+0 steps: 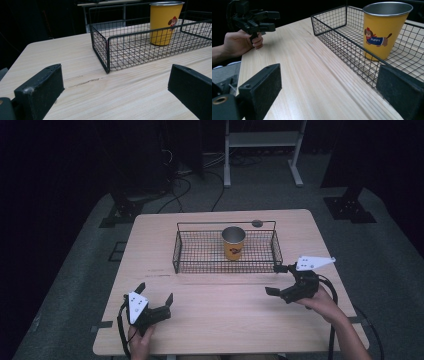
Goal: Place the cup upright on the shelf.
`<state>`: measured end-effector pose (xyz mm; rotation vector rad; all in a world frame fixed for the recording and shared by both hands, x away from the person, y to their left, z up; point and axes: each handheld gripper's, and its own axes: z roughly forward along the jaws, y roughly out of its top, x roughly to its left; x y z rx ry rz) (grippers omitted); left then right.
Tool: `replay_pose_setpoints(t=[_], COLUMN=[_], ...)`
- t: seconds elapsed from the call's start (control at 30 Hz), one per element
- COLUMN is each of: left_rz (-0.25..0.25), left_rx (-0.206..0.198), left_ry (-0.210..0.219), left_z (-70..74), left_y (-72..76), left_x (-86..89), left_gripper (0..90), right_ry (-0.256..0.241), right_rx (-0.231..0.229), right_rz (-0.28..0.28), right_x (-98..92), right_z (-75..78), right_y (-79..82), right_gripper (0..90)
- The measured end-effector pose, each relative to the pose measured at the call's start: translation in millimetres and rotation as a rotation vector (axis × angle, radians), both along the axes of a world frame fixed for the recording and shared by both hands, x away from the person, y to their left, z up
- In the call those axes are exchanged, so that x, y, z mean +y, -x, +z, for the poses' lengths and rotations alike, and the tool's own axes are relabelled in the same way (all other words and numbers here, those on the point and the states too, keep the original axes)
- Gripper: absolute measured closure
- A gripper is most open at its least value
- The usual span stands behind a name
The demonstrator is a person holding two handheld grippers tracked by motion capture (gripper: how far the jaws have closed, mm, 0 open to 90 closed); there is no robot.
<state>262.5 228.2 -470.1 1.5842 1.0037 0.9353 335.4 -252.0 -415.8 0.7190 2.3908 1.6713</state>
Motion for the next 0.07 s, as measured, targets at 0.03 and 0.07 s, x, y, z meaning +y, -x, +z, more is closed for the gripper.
replay_pose_setpoints(t=[0.03,0.07], left_rz=[0.0,-0.001], left_rx=[0.0,0.002], left_ry=[0.0,0.006], left_z=[0.0,0.0], left_y=[0.0,-0.4], left_x=[0.0,0.3], left_gripper=[0.0,0.0], right_ry=[-0.004,-0.012], right_rx=[-0.004,-0.011], right_rz=[-0.004,-0.011], right_x=[-0.3,-1.4], right_z=[-1.2,-3.2], right_y=[4.3,10.1], right_gripper=[5.6,5.6])
